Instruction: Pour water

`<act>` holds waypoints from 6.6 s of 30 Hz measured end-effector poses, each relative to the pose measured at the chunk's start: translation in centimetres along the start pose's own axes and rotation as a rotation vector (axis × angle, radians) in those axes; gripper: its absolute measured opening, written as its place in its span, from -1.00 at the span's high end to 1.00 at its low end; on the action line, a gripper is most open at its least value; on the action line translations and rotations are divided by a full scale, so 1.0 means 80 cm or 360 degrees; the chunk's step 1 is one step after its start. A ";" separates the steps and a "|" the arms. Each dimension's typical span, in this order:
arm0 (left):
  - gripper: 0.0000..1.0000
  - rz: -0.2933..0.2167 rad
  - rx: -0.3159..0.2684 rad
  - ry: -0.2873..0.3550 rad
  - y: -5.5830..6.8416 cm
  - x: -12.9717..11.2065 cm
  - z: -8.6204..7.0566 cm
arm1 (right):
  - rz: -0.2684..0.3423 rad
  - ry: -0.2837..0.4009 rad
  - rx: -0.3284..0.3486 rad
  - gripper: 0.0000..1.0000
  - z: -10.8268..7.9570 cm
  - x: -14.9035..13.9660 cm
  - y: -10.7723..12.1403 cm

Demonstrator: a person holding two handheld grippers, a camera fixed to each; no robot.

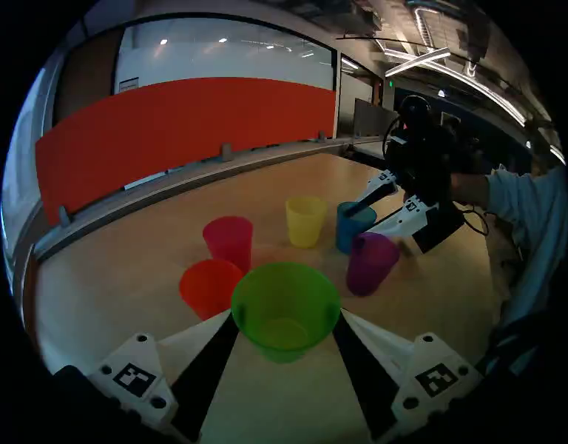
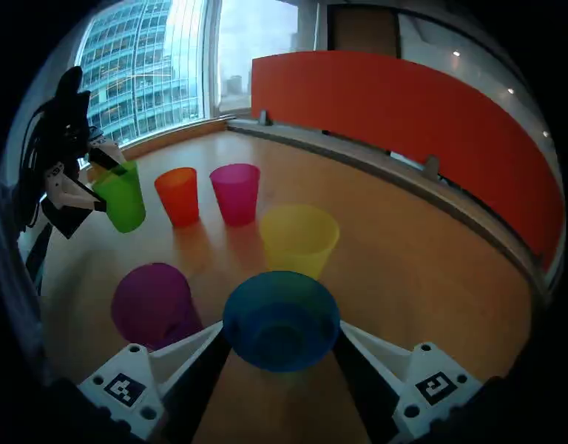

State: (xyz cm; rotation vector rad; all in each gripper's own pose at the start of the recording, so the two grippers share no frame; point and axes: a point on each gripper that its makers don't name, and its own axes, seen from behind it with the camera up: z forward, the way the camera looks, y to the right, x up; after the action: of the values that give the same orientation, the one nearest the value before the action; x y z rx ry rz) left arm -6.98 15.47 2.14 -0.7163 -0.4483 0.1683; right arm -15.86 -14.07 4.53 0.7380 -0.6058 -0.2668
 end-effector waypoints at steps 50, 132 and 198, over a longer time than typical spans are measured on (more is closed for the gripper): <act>-0.73 -0.0007 0.0086 0.0384 0.011 0.085 -0.037 | -0.0043 0.0705 -0.0164 -0.78 -0.156 0.171 -0.013; -0.72 0.0074 -0.0205 0.0658 0.104 0.146 -0.029 | -0.0957 0.0933 -0.0217 -0.78 -0.201 0.335 -0.092; -0.72 0.0129 -0.0267 0.0685 0.132 0.161 -0.031 | -0.1788 0.0891 -0.0598 -0.77 -0.203 0.423 -0.078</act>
State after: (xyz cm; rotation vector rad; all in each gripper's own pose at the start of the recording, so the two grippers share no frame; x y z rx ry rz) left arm 5.70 25.68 -2.18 -0.9097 -0.0214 0.0491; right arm 20.81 -24.19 4.97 0.6775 0.4464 -1.1277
